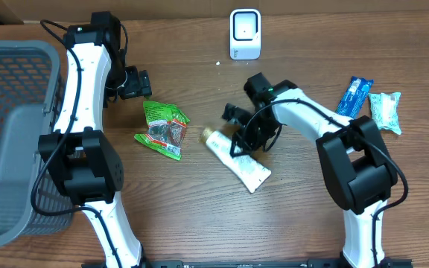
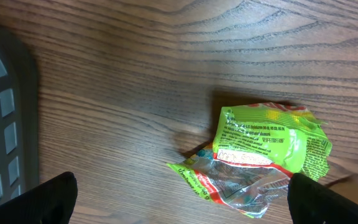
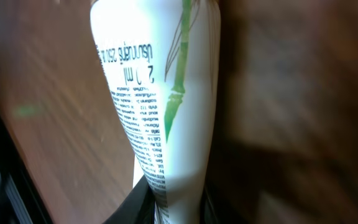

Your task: Scan the item barcode

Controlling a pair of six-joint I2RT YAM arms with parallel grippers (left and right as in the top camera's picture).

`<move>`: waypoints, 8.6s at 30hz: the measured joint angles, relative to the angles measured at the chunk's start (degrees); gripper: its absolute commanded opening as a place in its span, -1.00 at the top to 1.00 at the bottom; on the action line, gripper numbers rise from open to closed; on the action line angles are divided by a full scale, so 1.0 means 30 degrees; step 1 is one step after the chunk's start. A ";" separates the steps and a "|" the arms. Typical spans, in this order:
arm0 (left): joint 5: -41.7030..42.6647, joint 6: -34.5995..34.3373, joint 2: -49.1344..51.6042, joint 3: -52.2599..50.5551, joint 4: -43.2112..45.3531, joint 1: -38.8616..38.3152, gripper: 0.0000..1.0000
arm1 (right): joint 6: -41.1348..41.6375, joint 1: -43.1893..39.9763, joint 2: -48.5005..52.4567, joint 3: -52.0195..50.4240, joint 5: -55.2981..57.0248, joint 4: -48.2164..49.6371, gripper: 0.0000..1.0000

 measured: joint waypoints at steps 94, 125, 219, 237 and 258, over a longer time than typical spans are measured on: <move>-0.0007 0.0000 0.0000 0.0000 0.0000 0.0000 -1.00 | 1.1883 -0.0015 -0.8466 -0.1086 1.3136 0.6768 0.92; 0.0000 0.0000 0.0000 0.0000 -0.0015 0.0000 -0.99 | -1.7427 -0.0539 0.0066 -0.1049 1.8134 2.9062 0.93; 0.0000 0.0000 0.0000 -0.0029 -0.0007 0.0000 -1.00 | 1.0936 -1.2939 -0.7198 -0.4422 0.9158 0.3723 -0.22; 0.0000 0.0000 0.0000 -0.0029 0.0000 0.0000 -0.99 | 1.1803 -0.7439 -0.7162 -0.0758 0.1661 0.6273 -0.47; 0.0000 0.0000 0.0000 -0.0029 0.0000 0.0000 -0.99 | 1.6050 0.2433 -0.2098 -0.0758 0.1464 1.4375 -0.49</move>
